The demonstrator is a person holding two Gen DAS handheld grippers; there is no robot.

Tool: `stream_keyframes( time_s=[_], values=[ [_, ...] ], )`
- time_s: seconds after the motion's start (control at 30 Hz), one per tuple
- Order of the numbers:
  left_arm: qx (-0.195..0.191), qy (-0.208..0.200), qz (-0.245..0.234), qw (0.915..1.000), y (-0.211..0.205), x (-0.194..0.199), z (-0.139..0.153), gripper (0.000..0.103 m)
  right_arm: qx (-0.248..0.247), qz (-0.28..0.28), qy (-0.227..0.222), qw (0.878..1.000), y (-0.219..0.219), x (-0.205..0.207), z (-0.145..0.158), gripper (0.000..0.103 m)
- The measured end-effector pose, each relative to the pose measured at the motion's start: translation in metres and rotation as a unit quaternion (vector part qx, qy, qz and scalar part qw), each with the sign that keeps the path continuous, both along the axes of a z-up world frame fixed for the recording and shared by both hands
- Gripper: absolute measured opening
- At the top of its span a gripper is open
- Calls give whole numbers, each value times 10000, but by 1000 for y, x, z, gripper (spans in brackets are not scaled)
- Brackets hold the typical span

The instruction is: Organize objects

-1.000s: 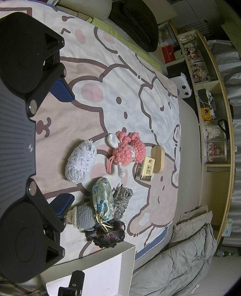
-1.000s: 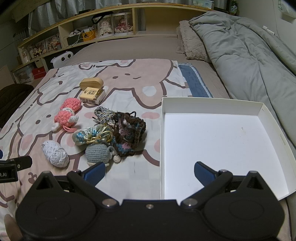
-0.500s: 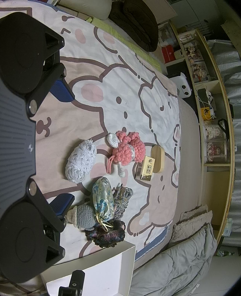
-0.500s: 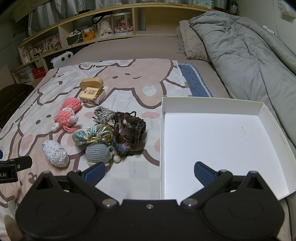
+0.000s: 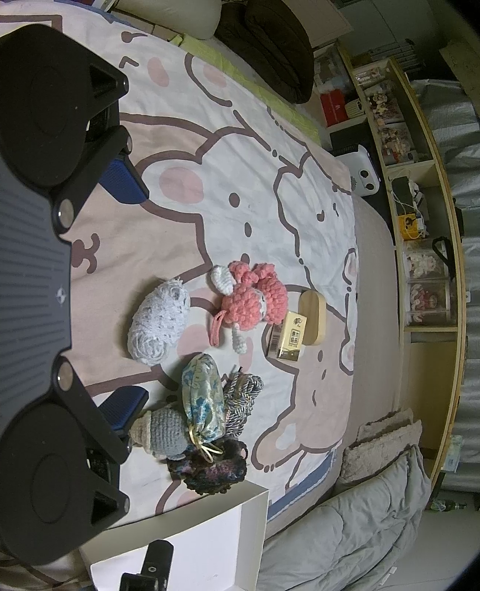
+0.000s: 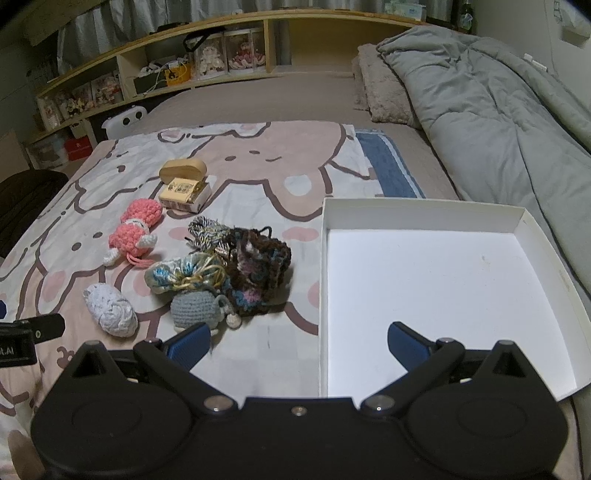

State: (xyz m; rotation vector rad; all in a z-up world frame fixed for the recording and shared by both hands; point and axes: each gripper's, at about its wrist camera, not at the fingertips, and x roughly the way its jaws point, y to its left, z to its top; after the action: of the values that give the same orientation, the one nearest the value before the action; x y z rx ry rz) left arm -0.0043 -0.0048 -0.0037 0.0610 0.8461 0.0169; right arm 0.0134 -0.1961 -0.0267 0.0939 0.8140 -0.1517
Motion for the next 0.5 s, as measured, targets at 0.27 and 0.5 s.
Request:
stream_keyframes(
  time_s=[0.27,0.5],
  values=[
    [-55,-188,-19,9998,-1,10,6,103,189,27,-465,9987,-5,6,8,103],
    [-94,-281,-33,9996,0,28,4,103,481,205,-865,9949,-1,14,10,103]
  ],
)
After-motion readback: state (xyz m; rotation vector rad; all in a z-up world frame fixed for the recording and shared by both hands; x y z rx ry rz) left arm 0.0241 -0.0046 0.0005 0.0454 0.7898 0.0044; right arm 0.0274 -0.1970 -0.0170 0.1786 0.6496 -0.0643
